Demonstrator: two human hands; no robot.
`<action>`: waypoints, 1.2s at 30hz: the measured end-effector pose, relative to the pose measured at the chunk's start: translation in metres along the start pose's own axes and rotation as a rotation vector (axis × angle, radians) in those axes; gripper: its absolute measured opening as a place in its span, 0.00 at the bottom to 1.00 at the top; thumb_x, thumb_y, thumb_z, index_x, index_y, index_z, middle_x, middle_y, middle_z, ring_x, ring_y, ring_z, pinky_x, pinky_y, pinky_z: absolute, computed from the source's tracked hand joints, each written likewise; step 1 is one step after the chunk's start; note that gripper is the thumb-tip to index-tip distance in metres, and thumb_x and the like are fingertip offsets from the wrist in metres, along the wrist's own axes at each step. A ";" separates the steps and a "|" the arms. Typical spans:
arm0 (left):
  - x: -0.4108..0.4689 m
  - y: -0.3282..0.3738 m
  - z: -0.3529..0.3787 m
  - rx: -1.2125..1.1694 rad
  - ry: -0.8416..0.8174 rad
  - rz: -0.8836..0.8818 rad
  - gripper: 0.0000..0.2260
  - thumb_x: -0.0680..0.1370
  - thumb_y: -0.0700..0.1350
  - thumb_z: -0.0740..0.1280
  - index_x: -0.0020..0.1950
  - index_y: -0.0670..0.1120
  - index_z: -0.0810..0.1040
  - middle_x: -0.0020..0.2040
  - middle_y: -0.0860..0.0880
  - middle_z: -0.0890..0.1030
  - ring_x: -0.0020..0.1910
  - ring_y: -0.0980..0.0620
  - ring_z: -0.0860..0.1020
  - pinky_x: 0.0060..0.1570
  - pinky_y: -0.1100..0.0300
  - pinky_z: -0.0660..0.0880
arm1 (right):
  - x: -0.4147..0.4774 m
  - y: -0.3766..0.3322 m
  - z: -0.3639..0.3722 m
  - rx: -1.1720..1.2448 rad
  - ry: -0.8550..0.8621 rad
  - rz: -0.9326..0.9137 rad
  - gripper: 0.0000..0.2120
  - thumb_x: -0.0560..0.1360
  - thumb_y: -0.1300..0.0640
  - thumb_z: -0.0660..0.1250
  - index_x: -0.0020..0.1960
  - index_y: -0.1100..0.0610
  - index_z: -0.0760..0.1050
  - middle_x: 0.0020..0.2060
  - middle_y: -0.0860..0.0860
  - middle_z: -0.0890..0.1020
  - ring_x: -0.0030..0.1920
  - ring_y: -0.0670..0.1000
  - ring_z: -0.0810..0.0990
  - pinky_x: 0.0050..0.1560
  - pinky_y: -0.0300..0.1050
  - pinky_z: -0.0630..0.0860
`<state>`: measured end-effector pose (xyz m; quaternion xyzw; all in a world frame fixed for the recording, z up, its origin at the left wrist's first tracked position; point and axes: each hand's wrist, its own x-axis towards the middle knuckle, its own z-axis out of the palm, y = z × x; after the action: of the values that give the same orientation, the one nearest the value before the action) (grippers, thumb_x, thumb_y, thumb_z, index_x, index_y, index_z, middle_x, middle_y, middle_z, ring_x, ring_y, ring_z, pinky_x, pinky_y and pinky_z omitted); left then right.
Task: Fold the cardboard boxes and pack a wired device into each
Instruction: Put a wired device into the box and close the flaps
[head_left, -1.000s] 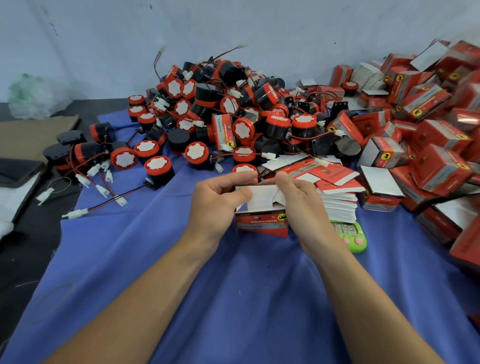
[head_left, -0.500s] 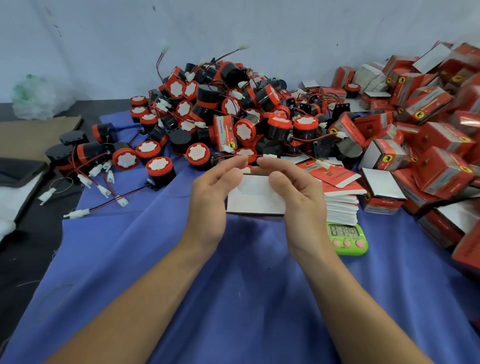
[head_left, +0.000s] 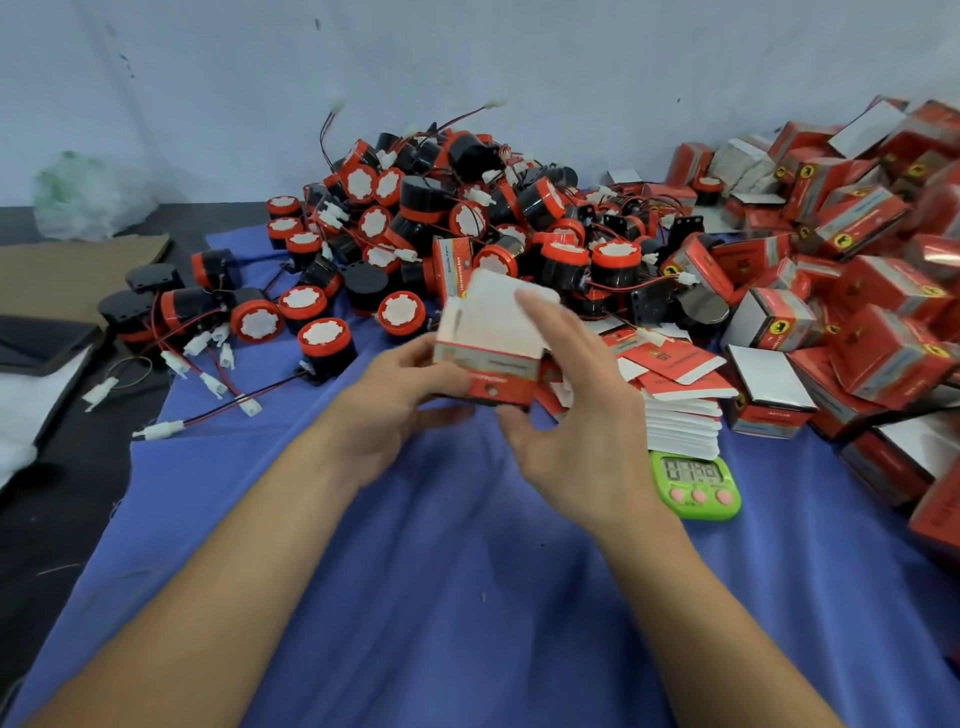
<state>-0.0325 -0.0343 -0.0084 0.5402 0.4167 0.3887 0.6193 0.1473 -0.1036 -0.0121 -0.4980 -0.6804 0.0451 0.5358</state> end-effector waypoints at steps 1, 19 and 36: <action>0.002 -0.002 -0.005 -0.039 0.073 0.000 0.20 0.77 0.32 0.66 0.68 0.42 0.78 0.59 0.42 0.86 0.60 0.43 0.84 0.52 0.53 0.84 | 0.002 0.001 0.001 0.065 0.032 0.109 0.39 0.68 0.60 0.74 0.76 0.43 0.68 0.70 0.35 0.73 0.71 0.32 0.67 0.68 0.32 0.68; 0.010 -0.014 -0.017 -0.203 0.477 0.091 0.34 0.53 0.31 0.57 0.58 0.40 0.81 0.55 0.45 0.85 0.58 0.37 0.82 0.56 0.43 0.79 | -0.001 0.019 0.027 -0.237 -0.306 0.257 0.36 0.71 0.67 0.67 0.78 0.53 0.67 0.75 0.50 0.67 0.75 0.53 0.64 0.75 0.46 0.62; 0.015 -0.020 -0.020 -0.231 0.542 0.041 0.35 0.53 0.33 0.60 0.58 0.47 0.83 0.55 0.46 0.87 0.57 0.39 0.83 0.49 0.46 0.85 | -0.009 -0.028 0.017 0.098 -0.321 0.099 0.34 0.67 0.50 0.76 0.72 0.43 0.73 0.59 0.36 0.76 0.60 0.39 0.75 0.61 0.30 0.69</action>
<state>-0.0450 -0.0157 -0.0313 0.3508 0.5088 0.5763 0.5347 0.1157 -0.1159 -0.0085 -0.4905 -0.7289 0.1833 0.4411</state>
